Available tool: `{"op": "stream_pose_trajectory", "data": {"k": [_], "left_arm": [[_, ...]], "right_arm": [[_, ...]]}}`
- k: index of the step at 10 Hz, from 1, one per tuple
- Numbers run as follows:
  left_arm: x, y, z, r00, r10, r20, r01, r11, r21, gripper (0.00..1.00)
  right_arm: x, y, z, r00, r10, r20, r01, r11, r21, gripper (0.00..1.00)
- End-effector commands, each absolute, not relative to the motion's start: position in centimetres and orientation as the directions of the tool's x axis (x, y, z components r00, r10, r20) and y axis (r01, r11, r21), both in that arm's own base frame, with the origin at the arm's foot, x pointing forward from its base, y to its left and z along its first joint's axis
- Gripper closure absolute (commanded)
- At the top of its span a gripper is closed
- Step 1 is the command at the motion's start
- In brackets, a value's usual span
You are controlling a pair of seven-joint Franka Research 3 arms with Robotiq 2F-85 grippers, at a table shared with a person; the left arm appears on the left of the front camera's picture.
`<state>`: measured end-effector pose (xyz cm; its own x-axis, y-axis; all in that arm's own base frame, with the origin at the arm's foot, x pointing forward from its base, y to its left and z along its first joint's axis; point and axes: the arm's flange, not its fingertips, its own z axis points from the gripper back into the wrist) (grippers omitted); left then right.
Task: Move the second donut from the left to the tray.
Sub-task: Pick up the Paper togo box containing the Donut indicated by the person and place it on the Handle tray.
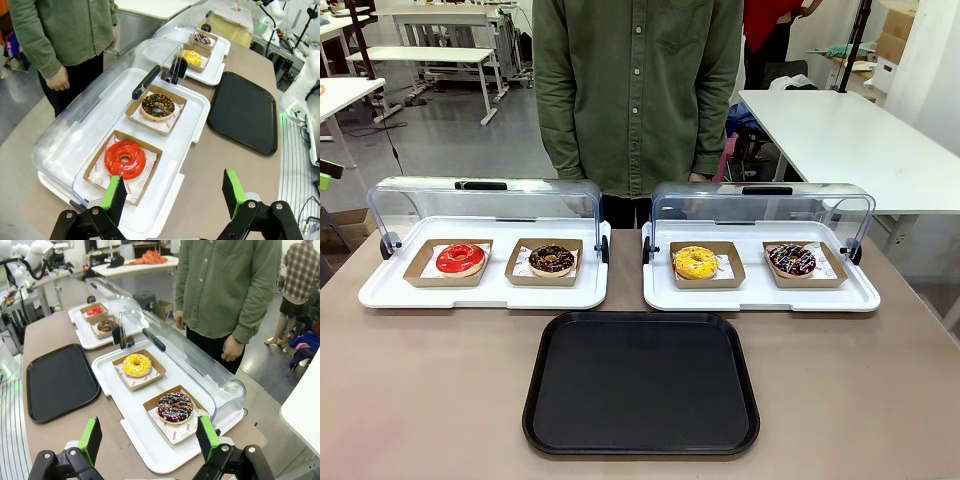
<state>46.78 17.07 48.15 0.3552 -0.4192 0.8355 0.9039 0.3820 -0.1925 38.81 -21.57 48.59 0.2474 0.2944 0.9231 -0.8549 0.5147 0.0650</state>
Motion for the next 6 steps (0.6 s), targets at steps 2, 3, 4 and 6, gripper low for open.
{"op": "stream_pose_trajectory", "data": {"k": [2, 3, 4, 6], "left_arm": [[46.78, 17.01, 48.32, 0.357, -0.424, 0.832, 0.904, 0.382, -0.193, 0.00], [46.78, 17.01, 48.32, 0.357, -0.424, 0.832, 0.904, 0.382, -0.193, 0.00], [46.78, 17.01, 48.32, 0.357, -0.424, 0.832, 0.904, 0.382, -0.193, 0.00], [46.78, 17.01, 48.32, 0.357, -0.424, 0.832, 0.904, 0.382, -0.193, 0.00]], "right_arm": [[38.83, -21.49, 48.73, 0.241, 0.293, 0.925, -0.857, 0.512, 0.062, 0.00], [38.83, -21.49, 48.73, 0.241, 0.293, 0.925, -0.857, 0.512, 0.062, 0.00], [38.83, -21.49, 48.73, 0.241, 0.293, 0.925, -0.857, 0.512, 0.062, 0.00], [38.83, -21.49, 48.73, 0.241, 0.293, 0.925, -0.857, 0.512, 0.062, 0.00]]}}
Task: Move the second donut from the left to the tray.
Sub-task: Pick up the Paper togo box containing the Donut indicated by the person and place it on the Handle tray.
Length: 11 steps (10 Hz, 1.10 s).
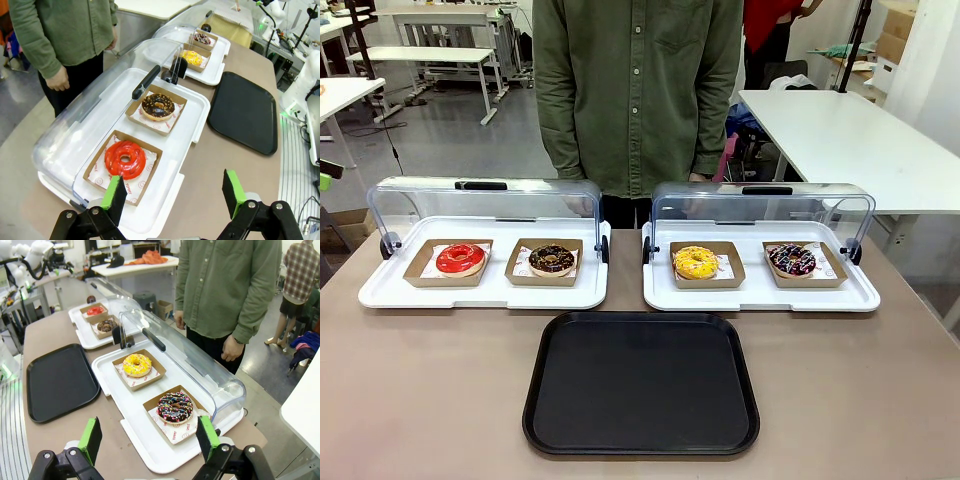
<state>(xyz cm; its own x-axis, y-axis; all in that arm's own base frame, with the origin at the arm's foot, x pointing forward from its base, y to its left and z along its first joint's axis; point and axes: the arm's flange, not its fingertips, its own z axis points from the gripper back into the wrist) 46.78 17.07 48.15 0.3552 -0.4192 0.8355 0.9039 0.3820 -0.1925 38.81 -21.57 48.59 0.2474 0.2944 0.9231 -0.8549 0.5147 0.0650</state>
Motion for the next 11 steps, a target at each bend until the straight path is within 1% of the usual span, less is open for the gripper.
{"op": "stream_pose_trajectory", "data": {"k": [1, 11], "left_arm": [[46.78, 17.01, 48.32, 0.357, -0.424, 0.832, 0.904, 0.382, -0.193, 0.00], [46.78, 17.01, 48.32, 0.357, -0.424, 0.832, 0.904, 0.382, -0.193, 0.00]], "right_arm": [[38.83, -21.49, 48.73, 0.241, 0.293, 0.925, -0.857, 0.512, 0.062, 0.00], [38.83, -21.49, 48.73, 0.241, 0.293, 0.925, -0.857, 0.512, 0.062, 0.00]]}}
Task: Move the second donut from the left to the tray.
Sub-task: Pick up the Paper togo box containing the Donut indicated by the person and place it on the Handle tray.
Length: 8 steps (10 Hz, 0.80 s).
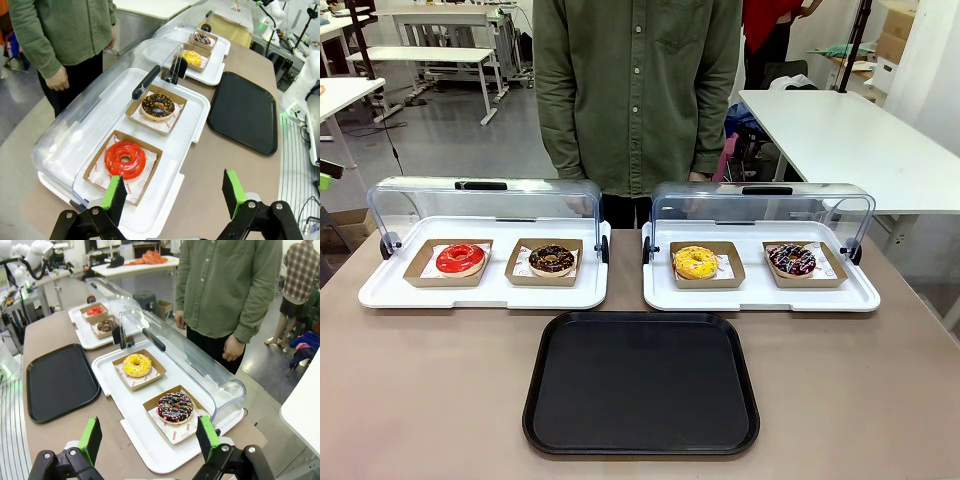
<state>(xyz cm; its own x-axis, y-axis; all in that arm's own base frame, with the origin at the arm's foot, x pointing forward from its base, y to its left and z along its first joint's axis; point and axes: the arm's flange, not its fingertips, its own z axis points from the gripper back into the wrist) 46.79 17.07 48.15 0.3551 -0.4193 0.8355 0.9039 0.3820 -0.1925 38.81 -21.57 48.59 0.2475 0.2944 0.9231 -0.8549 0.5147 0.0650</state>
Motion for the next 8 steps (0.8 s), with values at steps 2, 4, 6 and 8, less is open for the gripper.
{"op": "stream_pose_trajectory", "data": {"k": [2, 4, 6, 8], "left_arm": [[46.78, 17.01, 48.32, 0.357, -0.424, 0.832, 0.904, 0.382, -0.193, 0.00], [46.78, 17.01, 48.32, 0.357, -0.424, 0.832, 0.904, 0.382, -0.193, 0.00], [46.78, 17.01, 48.32, 0.357, -0.424, 0.832, 0.904, 0.382, -0.193, 0.00], [46.78, 17.01, 48.32, 0.357, -0.424, 0.832, 0.904, 0.382, -0.193, 0.00]], "right_arm": [[38.83, -21.49, 48.73, 0.241, 0.293, 0.925, -0.857, 0.512, 0.062, 0.00], [38.83, -21.49, 48.73, 0.241, 0.293, 0.925, -0.857, 0.512, 0.062, 0.00], [38.83, -21.49, 48.73, 0.241, 0.293, 0.925, -0.857, 0.512, 0.062, 0.00], [38.83, -21.49, 48.73, 0.241, 0.293, 0.925, -0.857, 0.512, 0.062, 0.00]]}}
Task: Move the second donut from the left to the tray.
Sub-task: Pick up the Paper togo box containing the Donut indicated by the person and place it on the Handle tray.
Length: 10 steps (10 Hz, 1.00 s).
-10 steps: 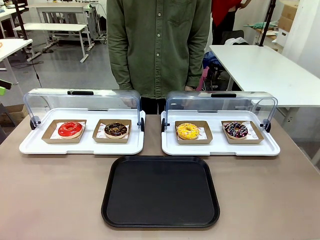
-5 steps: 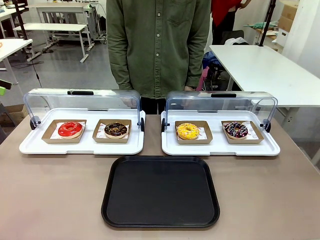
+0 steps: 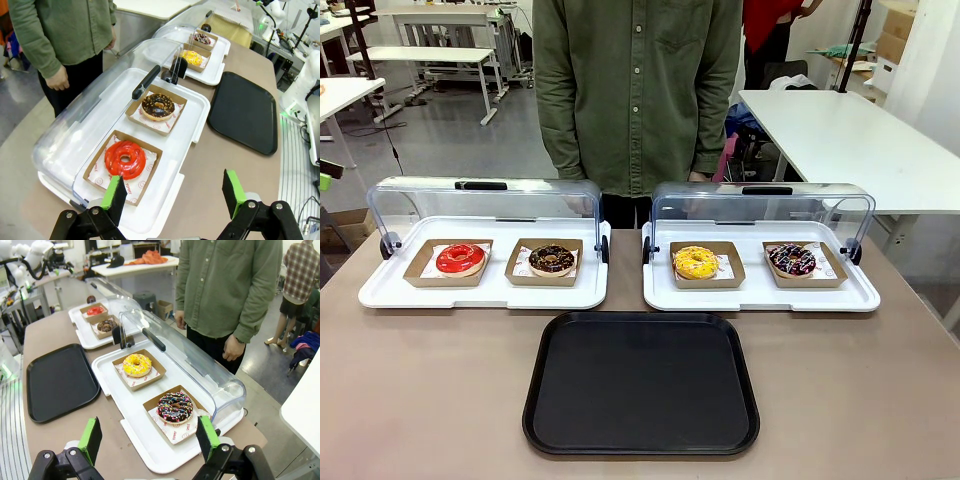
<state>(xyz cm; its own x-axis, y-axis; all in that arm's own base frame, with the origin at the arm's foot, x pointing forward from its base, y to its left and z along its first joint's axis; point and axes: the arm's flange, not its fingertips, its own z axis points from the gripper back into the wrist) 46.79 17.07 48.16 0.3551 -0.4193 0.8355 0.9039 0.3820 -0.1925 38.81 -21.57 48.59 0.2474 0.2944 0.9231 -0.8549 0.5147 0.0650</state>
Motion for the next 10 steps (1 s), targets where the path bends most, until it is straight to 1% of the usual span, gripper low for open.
{"op": "stream_pose_trajectory", "data": {"k": [1, 10], "left_arm": [[46.78, 17.01, 48.32, 0.357, -0.424, 0.832, 0.904, 0.382, -0.193, 0.00], [46.78, 17.01, 48.32, 0.357, -0.424, 0.832, 0.904, 0.382, -0.193, 0.00]], "right_arm": [[38.83, -21.49, 48.73, 0.241, 0.293, 0.925, -0.857, 0.512, 0.062, 0.00], [38.83, -21.49, 48.73, 0.241, 0.293, 0.925, -0.857, 0.512, 0.062, 0.00]]}}
